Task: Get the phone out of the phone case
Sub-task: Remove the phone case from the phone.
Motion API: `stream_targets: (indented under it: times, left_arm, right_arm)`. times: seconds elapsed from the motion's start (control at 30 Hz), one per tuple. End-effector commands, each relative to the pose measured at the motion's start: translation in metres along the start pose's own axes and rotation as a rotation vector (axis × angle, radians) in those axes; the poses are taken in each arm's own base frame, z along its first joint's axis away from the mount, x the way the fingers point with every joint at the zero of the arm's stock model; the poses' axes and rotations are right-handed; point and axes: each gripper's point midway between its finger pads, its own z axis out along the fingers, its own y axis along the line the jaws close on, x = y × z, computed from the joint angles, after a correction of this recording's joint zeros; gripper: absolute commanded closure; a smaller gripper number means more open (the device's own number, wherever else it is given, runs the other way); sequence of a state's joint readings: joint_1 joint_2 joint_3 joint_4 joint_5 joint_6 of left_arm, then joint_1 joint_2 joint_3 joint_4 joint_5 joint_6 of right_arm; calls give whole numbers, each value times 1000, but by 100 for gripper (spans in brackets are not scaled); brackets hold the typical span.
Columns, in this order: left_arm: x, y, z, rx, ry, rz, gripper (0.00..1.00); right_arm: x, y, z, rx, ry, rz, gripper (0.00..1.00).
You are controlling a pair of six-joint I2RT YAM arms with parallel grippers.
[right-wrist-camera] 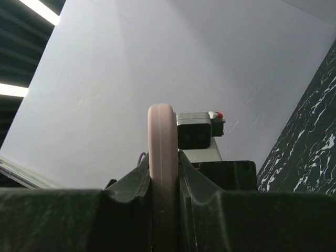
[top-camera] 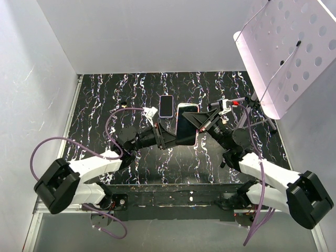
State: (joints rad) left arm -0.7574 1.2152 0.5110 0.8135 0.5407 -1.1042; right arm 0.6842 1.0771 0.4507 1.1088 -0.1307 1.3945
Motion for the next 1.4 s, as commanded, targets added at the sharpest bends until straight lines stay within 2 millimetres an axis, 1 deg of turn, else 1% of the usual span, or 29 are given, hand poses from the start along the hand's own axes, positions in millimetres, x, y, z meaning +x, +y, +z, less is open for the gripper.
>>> stream_targets:
  times: [0.0, 0.03, 0.07, 0.13, 0.17, 0.2, 0.23, 0.27, 0.3, 0.37, 0.4, 0.47, 0.53, 0.6, 0.67, 0.7, 0.8, 0.87, 0.97, 1.03, 1.13, 1.2, 1.23, 1.27, 1.3, 1.33, 1.37]
  left_arm:
    - [30, 20, 2, 10, 131, -142, 43]
    - [31, 21, 4, 22, 134, -151, 45]
    - [32, 22, 4, 39, 130, -151, 53]
    - [30, 28, 7, 40, 123, -160, 76]
    - [25, 33, 8, 20, 110, -165, 88]
    - [22, 40, 8, -8, 95, -161, 95]
    - [20, 46, 7, -40, 84, -154, 99]
    - [16, 52, 5, -78, 64, -137, 100]
    - [11, 52, 2, -107, 45, -95, 100]
    - [4, 58, -4, -201, 26, -52, 100]
    - [3, 60, -8, -246, 30, -34, 100]
    - [0, 54, -13, -265, 38, 16, 100]
    - [-1, 47, -18, -257, 47, 46, 100]
    - [-1, 43, -22, -246, 68, 68, 100]
    - [2, 40, -25, -236, 101, 73, 100]
    - [2, 35, -26, -217, 119, 81, 100]
    - [3, 23, -28, -176, 167, 116, 100]
    - [4, 13, -28, -149, 203, 142, 100]
    - [2, 1, -28, -119, 235, 178, 100]
    - [-1, -8, -27, -103, 253, 189, 100]
    - [-4, -16, -26, -96, 272, 200, 100]
    - [-5, -16, -27, -110, 287, 194, 100]
    - [-6, -18, -27, -110, 293, 192, 100]
    - [-7, -16, -28, -123, 301, 186, 100]
    - [-7, -11, -29, -153, 312, 168, 100]
    - [-8, -7, -30, -181, 313, 162, 100]
    - [-11, 0, -31, -225, 302, 155, 100]
  right_arm:
    - [6, 126, -13, -399, 43, -107, 99]
    - [6, 122, -13, -390, 40, -107, 99]
    - [6, 121, -14, -391, 42, -106, 99]
    - [8, 117, -14, -382, 52, -89, 99]
    - [9, 115, -15, -374, 55, -80, 99]
    - [10, 112, -16, -360, 58, -67, 99]
    - [10, 111, -18, -353, 62, -63, 99]
    - [12, 112, -21, -351, 67, -63, 99]
    - [14, 106, -22, -323, 76, -63, 99]
    - [17, 97, -25, -268, 93, -71, 99]
    - [20, 89, -27, -223, 111, -82, 99]
    - [26, 81, -27, -143, 158, -147, 99]
    - [31, 68, -27, -26, 217, -228, 99]
    - [36, 55, -33, 81, 285, -275, 99]
    - [41, 54, -36, 114, 345, -325, 90]
    - [45, 52, -38, 128, 389, -343, 85]
    - [59, 49, -42, 124, 499, -354, 73]
    - [65, 51, -43, 98, 543, -362, 63]
    - [71, 54, -42, 59, 598, -371, 54]
    - [76, 58, -42, 21, 633, -374, 51]
    - [77, 56, -43, 17, 634, -373, 53]
    - [82, 55, -46, -12, 659, -368, 58]
    - [83, 55, -48, -27, 666, -371, 64]
    - [83, 54, -48, -30, 663, -375, 72]
    - [81, 51, -46, -17, 642, -375, 90]
    - [78, 50, -43, 1, 620, -366, 98]
    - [75, 52, -40, 2, 596, -369, 99]
